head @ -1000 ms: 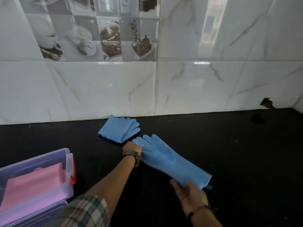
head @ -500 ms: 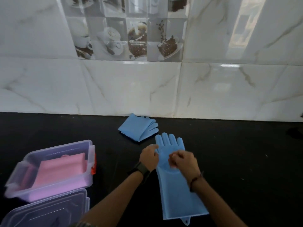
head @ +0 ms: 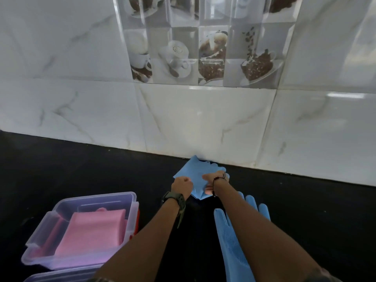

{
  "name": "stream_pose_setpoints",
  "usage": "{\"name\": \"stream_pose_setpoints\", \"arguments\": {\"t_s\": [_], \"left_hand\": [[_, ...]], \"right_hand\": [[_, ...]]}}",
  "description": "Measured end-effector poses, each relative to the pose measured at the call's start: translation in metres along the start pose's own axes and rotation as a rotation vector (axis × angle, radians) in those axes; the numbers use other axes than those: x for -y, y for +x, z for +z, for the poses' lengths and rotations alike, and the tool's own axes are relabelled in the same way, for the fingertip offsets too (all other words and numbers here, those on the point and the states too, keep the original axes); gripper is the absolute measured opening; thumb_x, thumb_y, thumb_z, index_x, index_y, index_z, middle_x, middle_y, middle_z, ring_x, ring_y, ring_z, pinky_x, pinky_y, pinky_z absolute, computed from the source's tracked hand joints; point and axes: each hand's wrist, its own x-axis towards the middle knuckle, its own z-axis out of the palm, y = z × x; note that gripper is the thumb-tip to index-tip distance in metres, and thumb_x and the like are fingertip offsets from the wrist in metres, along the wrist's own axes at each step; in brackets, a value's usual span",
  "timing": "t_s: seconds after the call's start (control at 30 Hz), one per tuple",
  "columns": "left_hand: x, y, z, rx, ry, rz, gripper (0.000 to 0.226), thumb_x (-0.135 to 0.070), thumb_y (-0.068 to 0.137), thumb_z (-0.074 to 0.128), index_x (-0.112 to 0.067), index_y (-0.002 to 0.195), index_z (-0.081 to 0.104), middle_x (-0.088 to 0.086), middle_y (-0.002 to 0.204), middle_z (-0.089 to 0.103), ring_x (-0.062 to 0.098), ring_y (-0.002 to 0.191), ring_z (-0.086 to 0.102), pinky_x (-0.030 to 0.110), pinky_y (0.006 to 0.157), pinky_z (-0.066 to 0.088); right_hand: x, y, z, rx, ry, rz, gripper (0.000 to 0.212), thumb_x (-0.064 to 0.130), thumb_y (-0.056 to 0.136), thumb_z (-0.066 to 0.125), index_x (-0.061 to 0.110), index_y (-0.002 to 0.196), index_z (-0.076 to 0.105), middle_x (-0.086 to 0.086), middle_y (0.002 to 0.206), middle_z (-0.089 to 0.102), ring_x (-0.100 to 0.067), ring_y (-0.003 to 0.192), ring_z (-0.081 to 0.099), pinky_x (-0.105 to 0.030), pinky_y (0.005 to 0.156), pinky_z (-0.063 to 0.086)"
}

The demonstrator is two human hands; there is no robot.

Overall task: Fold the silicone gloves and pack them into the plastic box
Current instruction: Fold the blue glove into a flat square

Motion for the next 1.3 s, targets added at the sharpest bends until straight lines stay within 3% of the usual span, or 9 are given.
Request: {"name": "stream_pose_setpoints", "arguments": {"t_s": [0.07, 0.17, 0.33, 0.57, 0.67, 0.73, 0.87, 1.1, 1.3], "left_hand": [[0.004, 0.006, 0.003, 0.033, -0.147, -0.053, 0.033, -0.003, 0.087, 0.042, -0.01, 0.056, 0.036, 0.009, 0.064, 0.037, 0.022, 0.073, 0.036, 0.032, 0.066, 0.03], [0.006, 0.009, 0.0, 0.095, -0.458, -0.158, 0.034, -0.001, 0.091, 0.042, -0.013, 0.06, 0.046, 0.006, 0.068, 0.047, 0.025, 0.072, 0.047, 0.035, 0.07, 0.041], [0.013, 0.018, -0.028, 0.201, -1.018, -0.471, 0.051, -0.046, 0.098, 0.027, -0.001, 0.11, 0.047, 0.023, 0.099, 0.058, 0.039, 0.098, 0.059, 0.051, 0.089, 0.045], [0.026, 0.024, -0.058, 0.346, -0.71, -0.562, 0.088, -0.071, 0.081, 0.038, 0.003, 0.13, 0.044, 0.026, 0.108, 0.061, 0.035, 0.084, 0.063, 0.043, 0.061, 0.053], [0.022, 0.015, -0.056, 0.493, -0.471, -0.544, 0.07, -0.047, 0.081, 0.063, 0.003, 0.127, 0.045, 0.024, 0.094, 0.064, 0.035, 0.079, 0.067, 0.039, 0.054, 0.058], [0.019, 0.007, -0.051, 0.552, -0.284, -0.494, 0.047, -0.024, 0.087, 0.063, 0.004, 0.122, 0.052, 0.019, 0.09, 0.065, 0.029, 0.074, 0.066, 0.036, 0.054, 0.057], [0.021, -0.012, -0.032, 0.561, -0.26, -0.346, 0.022, -0.002, 0.088, 0.055, 0.0, 0.11, 0.053, 0.015, 0.093, 0.061, 0.02, 0.067, 0.059, 0.031, 0.055, 0.053], [0.021, -0.026, -0.022, 0.359, 0.133, 0.014, 0.037, -0.007, 0.085, 0.046, -0.003, 0.122, 0.045, 0.014, 0.122, 0.055, 0.032, 0.111, 0.055, 0.041, 0.094, 0.047], [0.009, -0.032, -0.032, 0.383, -0.192, -0.021, 0.034, 0.013, 0.076, 0.04, 0.005, 0.107, 0.051, 0.026, 0.109, 0.057, 0.034, 0.095, 0.057, 0.044, 0.084, 0.049]], "right_hand": [[0.0, 0.008, 0.003, -0.015, -0.046, 0.024, 0.023, 0.003, 0.08, 0.057, 0.002, 0.061, 0.043, -0.014, 0.055, 0.046, -0.023, 0.051, 0.05, -0.035, 0.055, 0.051], [0.004, 0.006, 0.009, -0.105, -0.274, -0.144, 0.01, 0.006, 0.082, 0.052, 0.0, 0.088, 0.058, -0.019, 0.083, 0.056, -0.03, 0.079, 0.059, -0.036, 0.068, 0.049], [0.007, -0.026, 0.0, -0.036, -0.336, -0.66, 0.006, 0.002, 0.081, 0.056, -0.002, 0.079, 0.058, -0.015, 0.075, 0.056, -0.031, 0.078, 0.052, -0.035, 0.067, 0.041], [-0.04, -0.074, -0.053, 0.437, -0.67, -0.822, 0.018, -0.005, 0.078, 0.058, 0.002, 0.09, 0.069, -0.007, 0.11, 0.066, -0.011, 0.1, 0.058, -0.027, 0.087, 0.048], [-0.053, -0.083, -0.054, 0.376, -0.71, -0.764, 0.016, -0.003, 0.08, 0.057, 0.005, 0.08, 0.071, 0.0, 0.123, 0.055, -0.007, 0.115, 0.044, -0.027, 0.098, 0.04], [-0.066, -0.085, -0.045, 0.078, -0.614, -0.708, 0.019, -0.004, 0.082, 0.056, 0.005, 0.079, 0.073, -0.003, 0.123, 0.053, -0.015, 0.117, 0.041, -0.029, 0.104, 0.035], [-0.083, -0.102, -0.016, -0.298, -0.163, -0.398, 0.015, 0.012, 0.087, 0.057, 0.005, 0.098, 0.063, -0.012, 0.109, 0.06, -0.018, 0.096, 0.055, -0.027, 0.083, 0.05], [-0.073, -0.116, -0.006, -0.088, 0.255, -0.034, 0.03, 0.001, 0.075, 0.065, 0.004, 0.1, 0.049, -0.018, 0.106, 0.059, -0.031, 0.09, 0.063, -0.045, 0.072, 0.058], [-0.056, -0.118, -0.017, 0.217, 0.7, 0.028, 0.046, -0.019, 0.085, 0.024, 0.002, 0.12, 0.044, -0.018, 0.098, 0.05, -0.015, 0.051, 0.045, -0.013, 0.028, 0.036]]}}
